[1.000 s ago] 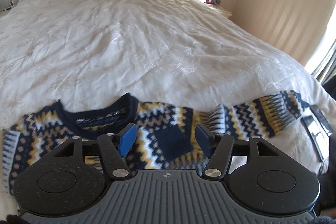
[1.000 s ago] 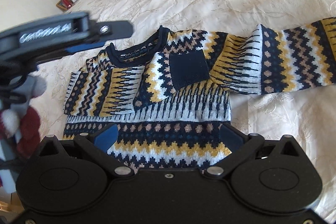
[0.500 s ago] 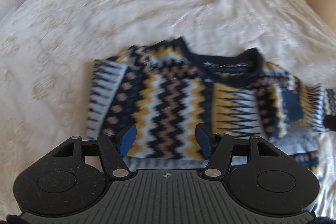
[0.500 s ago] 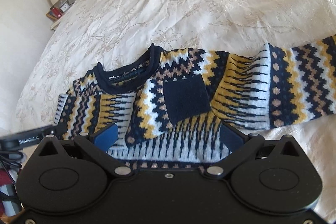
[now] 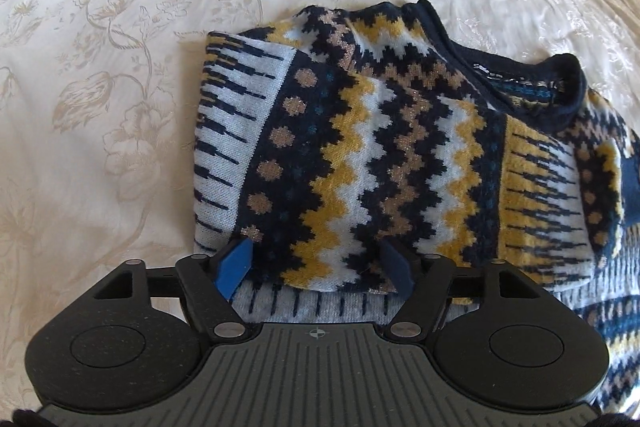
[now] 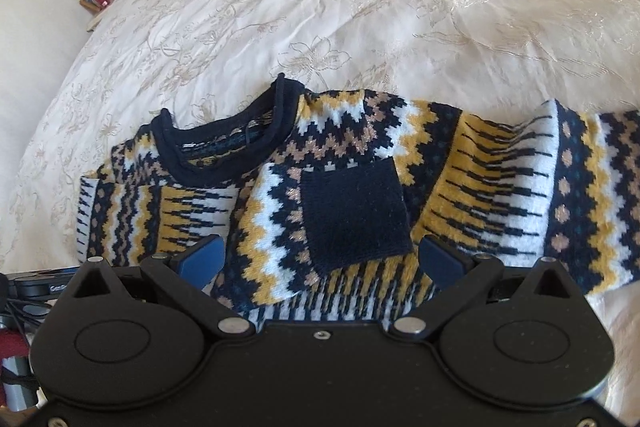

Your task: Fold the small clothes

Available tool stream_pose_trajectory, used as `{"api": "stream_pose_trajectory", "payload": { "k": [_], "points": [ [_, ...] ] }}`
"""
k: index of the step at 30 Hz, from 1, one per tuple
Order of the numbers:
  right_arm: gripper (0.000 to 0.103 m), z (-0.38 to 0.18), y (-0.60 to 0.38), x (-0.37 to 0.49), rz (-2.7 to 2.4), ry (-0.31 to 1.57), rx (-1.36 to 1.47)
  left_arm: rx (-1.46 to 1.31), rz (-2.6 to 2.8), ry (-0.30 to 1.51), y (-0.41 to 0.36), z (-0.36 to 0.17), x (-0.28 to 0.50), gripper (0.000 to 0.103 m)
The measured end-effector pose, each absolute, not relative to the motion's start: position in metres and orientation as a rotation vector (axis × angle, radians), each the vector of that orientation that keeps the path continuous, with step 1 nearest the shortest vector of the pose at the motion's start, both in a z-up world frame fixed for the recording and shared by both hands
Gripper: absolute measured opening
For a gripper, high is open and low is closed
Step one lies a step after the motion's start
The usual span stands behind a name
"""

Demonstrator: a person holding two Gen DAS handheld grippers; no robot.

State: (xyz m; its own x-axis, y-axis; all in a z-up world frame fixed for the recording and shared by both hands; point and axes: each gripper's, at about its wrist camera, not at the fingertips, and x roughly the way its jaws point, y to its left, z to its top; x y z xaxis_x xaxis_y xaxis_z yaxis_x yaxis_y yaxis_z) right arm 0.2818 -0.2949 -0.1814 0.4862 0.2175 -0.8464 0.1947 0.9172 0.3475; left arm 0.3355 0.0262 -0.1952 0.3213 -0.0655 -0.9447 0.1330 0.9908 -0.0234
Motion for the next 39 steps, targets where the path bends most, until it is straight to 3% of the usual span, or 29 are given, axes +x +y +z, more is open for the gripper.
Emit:
{"api": "stream_pose_trajectory", "payload": {
  "k": [6,7,8,11,15,19,20,23,28,37,39],
  "points": [
    [0.101,-0.199,-0.305,0.297,-0.005,1.094,0.461,0.041,-0.142,1.236,0.027,-0.201,0.34,0.084],
    [0.096,-0.203,-0.306,0.299,-0.012,1.104,0.464,0.036,-0.152,1.239,0.026,-0.204,0.343,0.091],
    [0.085,-0.207,-0.308,0.303,-0.02,1.12,0.469,0.036,-0.158,1.241,0.025,-0.205,0.343,0.096],
    [0.077,-0.214,-0.31,0.307,-0.032,1.141,0.483,0.055,-0.161,1.253,0.017,-0.211,0.348,0.102],
    [0.059,-0.214,-0.309,0.308,-0.044,1.135,0.456,0.064,-0.131,1.256,0.013,-0.213,0.349,0.102],
    [0.022,-0.205,-0.315,0.303,-0.071,1.109,0.44,0.059,-0.116,1.245,0.012,-0.208,0.343,0.102],
    [0.017,-0.201,-0.319,0.3,-0.065,1.096,0.455,0.054,-0.109,1.238,0.013,-0.204,0.34,0.099],
    [0.012,-0.184,-0.323,0.291,-0.03,1.048,0.471,0.044,-0.092,1.213,0.015,-0.191,0.334,0.088],
    [0.01,-0.158,-0.318,0.272,-0.02,1.033,0.337,0.049,-0.094,1.145,0.014,-0.17,0.324,0.088],
    [0.01,-0.208,-0.329,0.26,-0.171,1.168,0.332,0.134,-0.096,1.226,0.015,-0.195,0.331,0.091],
    [0.018,-0.201,-0.33,0.256,-0.188,1.145,0.362,0.152,-0.102,1.226,0.012,-0.196,0.333,0.093]
  ]
}}
